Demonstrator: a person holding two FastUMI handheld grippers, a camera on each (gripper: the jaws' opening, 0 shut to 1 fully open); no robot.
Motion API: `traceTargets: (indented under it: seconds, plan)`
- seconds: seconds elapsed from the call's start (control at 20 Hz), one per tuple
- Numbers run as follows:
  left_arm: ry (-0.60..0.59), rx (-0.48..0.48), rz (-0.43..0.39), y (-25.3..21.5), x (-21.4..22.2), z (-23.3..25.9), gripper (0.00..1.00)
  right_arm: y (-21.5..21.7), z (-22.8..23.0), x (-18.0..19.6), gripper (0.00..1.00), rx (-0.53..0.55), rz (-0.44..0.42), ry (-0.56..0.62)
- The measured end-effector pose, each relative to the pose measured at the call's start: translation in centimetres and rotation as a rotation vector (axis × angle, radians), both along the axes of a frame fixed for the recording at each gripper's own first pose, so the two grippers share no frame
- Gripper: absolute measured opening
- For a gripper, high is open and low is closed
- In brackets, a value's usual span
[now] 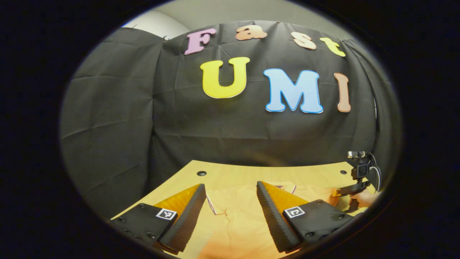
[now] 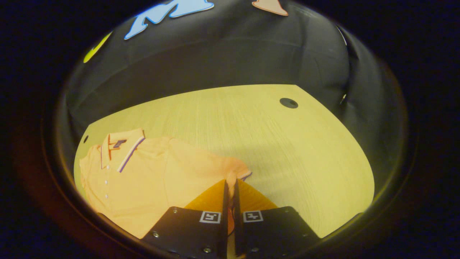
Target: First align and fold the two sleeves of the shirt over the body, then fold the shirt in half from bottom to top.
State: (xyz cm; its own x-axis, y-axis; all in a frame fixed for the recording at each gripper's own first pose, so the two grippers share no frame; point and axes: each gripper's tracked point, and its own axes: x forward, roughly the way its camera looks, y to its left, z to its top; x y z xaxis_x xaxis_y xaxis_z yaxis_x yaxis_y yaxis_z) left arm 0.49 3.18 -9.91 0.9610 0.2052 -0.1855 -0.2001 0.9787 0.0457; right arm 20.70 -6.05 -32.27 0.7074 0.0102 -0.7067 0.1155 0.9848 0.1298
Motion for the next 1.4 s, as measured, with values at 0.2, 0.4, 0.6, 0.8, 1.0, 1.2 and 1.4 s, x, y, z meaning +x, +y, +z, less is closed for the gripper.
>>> traceTargets:
  seconds: [0.2,0.4,0.6,0.8,1.0,1.2,1.4]
  plan:
    - [0.0,-0.007,0.014,0.3,-0.8,-0.2,0.94,0.5,1.1,0.2,0.08,-0.043,0.033,-0.024]
    - [-0.004,-0.019,0.026,0.5,-1.5,-0.3,0.93,2.1,4.8,0.2,0.08,-0.095,0.104,-0.122]
    - [-0.016,-0.027,0.033,0.9,-2.0,-0.2,0.94,4.6,7.0,0.0,0.01,-0.144,0.177,-0.176]
    - [-0.029,-0.035,0.057,2.0,-2.8,-0.1,0.94,7.8,8.5,-0.9,0.01,-0.173,0.259,-0.212]
    - [-0.038,-0.051,0.09,3.6,-3.9,-0.2,0.94,11.5,9.4,-1.6,0.01,-0.163,0.339,-0.236]
    - [-0.04,-0.057,0.116,4.7,-4.8,-0.4,0.94,14.0,8.6,-2.3,0.01,-0.158,0.387,-0.215]
    - [-0.034,-0.059,0.127,5.7,-5.4,-0.8,0.93,15.9,6.8,-2.7,0.04,-0.119,0.402,-0.161]
